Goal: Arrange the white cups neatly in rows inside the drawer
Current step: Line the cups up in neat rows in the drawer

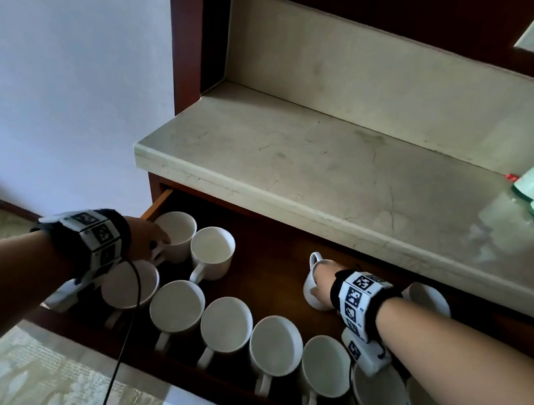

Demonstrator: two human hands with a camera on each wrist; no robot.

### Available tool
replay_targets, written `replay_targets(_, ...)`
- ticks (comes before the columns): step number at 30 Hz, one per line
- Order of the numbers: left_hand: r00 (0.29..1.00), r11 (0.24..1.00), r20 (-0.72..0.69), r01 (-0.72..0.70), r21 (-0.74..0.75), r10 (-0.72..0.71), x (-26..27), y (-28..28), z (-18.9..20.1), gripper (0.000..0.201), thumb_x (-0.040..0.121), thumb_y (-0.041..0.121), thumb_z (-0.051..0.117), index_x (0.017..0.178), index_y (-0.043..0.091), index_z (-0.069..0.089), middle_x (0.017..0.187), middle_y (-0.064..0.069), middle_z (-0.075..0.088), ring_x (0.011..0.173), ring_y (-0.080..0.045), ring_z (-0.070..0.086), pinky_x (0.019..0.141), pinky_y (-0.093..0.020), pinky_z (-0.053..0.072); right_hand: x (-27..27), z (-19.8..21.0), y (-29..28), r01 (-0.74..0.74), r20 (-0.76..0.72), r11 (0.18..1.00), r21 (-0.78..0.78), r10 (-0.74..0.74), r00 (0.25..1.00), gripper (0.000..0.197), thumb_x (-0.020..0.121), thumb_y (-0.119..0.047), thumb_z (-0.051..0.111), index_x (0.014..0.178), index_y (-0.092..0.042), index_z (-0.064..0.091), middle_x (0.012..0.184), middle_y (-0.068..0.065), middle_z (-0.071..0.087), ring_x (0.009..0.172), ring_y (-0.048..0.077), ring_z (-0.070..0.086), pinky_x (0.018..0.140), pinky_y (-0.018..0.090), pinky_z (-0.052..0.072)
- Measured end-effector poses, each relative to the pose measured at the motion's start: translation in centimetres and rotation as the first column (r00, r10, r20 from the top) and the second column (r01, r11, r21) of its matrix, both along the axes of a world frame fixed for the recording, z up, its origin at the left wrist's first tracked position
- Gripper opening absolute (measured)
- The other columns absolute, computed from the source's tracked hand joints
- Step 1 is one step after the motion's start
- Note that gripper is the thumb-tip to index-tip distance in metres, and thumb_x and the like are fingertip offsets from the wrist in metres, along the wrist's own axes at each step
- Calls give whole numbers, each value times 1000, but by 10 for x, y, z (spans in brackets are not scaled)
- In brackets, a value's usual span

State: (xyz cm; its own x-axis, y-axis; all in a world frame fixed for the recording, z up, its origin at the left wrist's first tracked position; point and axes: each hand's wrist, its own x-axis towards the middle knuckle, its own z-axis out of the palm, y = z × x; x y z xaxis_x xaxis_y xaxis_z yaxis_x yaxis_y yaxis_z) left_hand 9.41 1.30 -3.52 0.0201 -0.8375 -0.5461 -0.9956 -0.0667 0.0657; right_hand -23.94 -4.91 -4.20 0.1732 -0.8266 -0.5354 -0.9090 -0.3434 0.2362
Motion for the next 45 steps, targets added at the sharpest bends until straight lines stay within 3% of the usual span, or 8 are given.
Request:
replay_targets(2, 1000, 1000, 22, 7, 4, -7, -3, 1, 4, 46, 93, 14, 53, 138, 20, 46, 142, -3, 49, 130, -18, 47, 104, -24, 36, 1, -2, 0, -16, 79, 999, -47, 20, 997, 37, 92, -19, 53, 62, -12, 32, 96, 4, 46, 83, 15, 43, 72, 27, 36)
replay_targets(8, 998, 999, 58, 25, -31, -24, -7, 10, 10, 49, 96, 22, 44, 144, 21, 35, 150, 1, 38, 138, -15, 37, 110, -21, 23, 16, 3, 0, -118, 137, 993, -23, 120, 983, 6, 92, -13, 52, 94, -17, 47, 124, 15, 59, 116, 29, 56, 88, 30, 45)
replay_targets(13, 994, 999, 102, 43, -25, -40, -10, 10, 13, 51, 96, 28, 44, 145, 23, 32, 152, -2, 35, 139, -19, 35, 114, -28, 26, 23, -2, 0, -173, 204, 985, -21, 173, 964, 25, 90, -11, 51, 114, -13, 58, 119, 13, 54, 99, 29, 57, 77, 28, 41)
replay_targets(16, 992, 999, 112, 55, 0, -54, -13, 10, 16, 51, 95, 27, 45, 145, 23, 33, 151, -2, 37, 138, -18, 36, 113, -27, 27, 29, -4, -1, -223, 220, 974, -30, 224, 950, 25, 86, -33, 60, 105, -17, 59, 110, 9, 57, 86, 25, 55, 70, 26, 42)
replay_targets(19, 992, 998, 117, 56, -1, -56, -16, 9, 18, 51, 95, 28, 46, 144, 22, 33, 150, -3, 38, 137, -19, 38, 112, -27, 28, 39, -7, 2, -259, 221, 966, 17, 249, 943, 39, 85, -54, 56, 107, -22, 62, 105, 6, 58, 92, 25, 58, 71, 27, 40)
replay_targets(24, 992, 999, 123, 40, -4, -39, -15, 11, 16, 54, 95, 31, 47, 146, 23, 30, 151, -4, 36, 139, -21, 35, 114, -28, 26, 56, -13, 2, -308, 267, 951, 41, 286, 920, 42, 92, -49, 51, 92, -12, 70, 82, 9, 62, 80, 27, 62, 72, 32, 50)
replay_targets(29, 991, 999, 130, 40, -10, -39, -13, 9, 12, 51, 96, 30, 44, 145, 25, 32, 152, -1, 35, 139, -20, 35, 115, -29, 26, 63, -16, 0, -393, 268, 919, 29, 372, 889, 31, 95, -36, 52, 101, -12, 71, 94, 12, 69, 86, 27, 63, 74, 31, 50)
replay_targets(45, 992, 998, 122, 39, -43, -34, -10, 7, 3, 53, 95, 33, 47, 146, 26, 32, 152, 2, 35, 140, -18, 34, 114, -27, 24, 59, -19, 3, -461, 316, 886, 53, 423, 849, 27, 91, -33, 58, 113, -20, 67, 106, 7, 69, 102, 25, 64, 85, 33, 53)
